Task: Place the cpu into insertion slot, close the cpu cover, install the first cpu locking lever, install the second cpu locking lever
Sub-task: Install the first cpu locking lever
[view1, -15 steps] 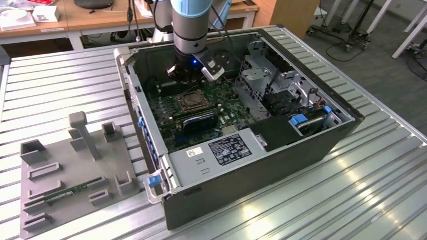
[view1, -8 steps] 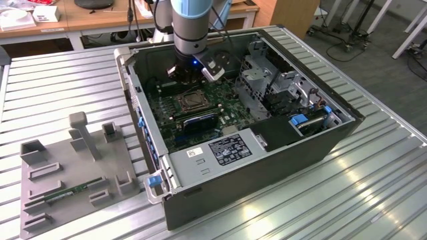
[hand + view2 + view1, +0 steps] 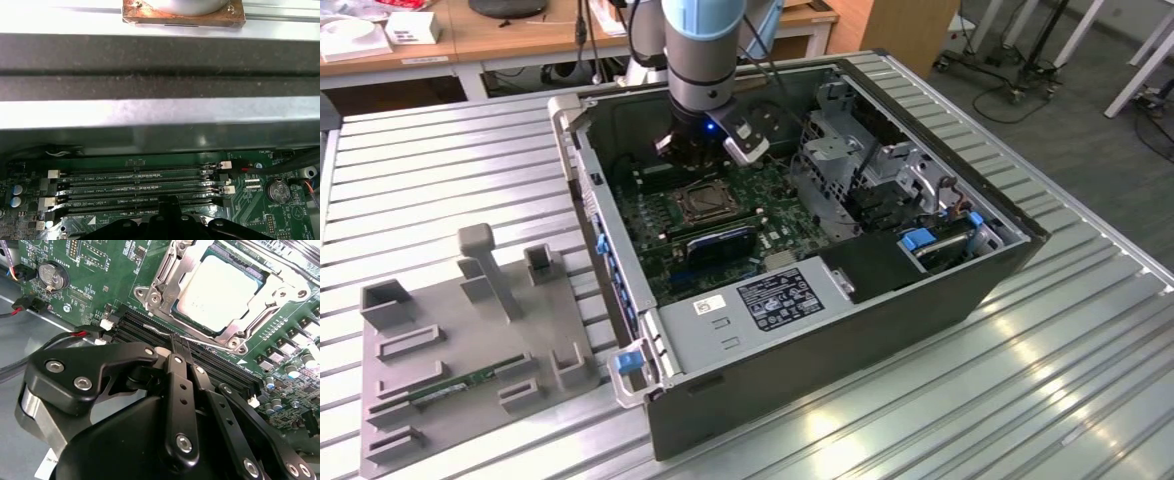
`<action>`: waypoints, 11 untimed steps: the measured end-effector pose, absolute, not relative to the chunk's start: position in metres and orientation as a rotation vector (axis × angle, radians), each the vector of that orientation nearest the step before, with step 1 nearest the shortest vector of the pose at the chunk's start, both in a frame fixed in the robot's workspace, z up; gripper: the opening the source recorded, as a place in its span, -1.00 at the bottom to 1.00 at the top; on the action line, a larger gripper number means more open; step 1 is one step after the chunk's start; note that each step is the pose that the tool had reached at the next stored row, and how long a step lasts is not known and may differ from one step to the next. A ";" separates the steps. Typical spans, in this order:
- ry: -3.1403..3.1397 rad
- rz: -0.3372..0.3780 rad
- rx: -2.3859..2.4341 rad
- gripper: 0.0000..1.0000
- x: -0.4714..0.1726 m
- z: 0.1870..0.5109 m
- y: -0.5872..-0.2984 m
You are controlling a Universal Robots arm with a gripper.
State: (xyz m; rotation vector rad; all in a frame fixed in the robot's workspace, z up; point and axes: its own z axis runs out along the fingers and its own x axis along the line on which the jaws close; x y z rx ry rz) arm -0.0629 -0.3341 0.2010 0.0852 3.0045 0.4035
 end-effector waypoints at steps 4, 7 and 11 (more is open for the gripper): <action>3.005 0.401 0.085 -0.79 -0.062 0.200 -0.334; 3.005 0.397 0.085 -0.79 -0.061 0.198 -0.334; 3.006 0.393 0.085 -0.79 -0.060 0.197 -0.334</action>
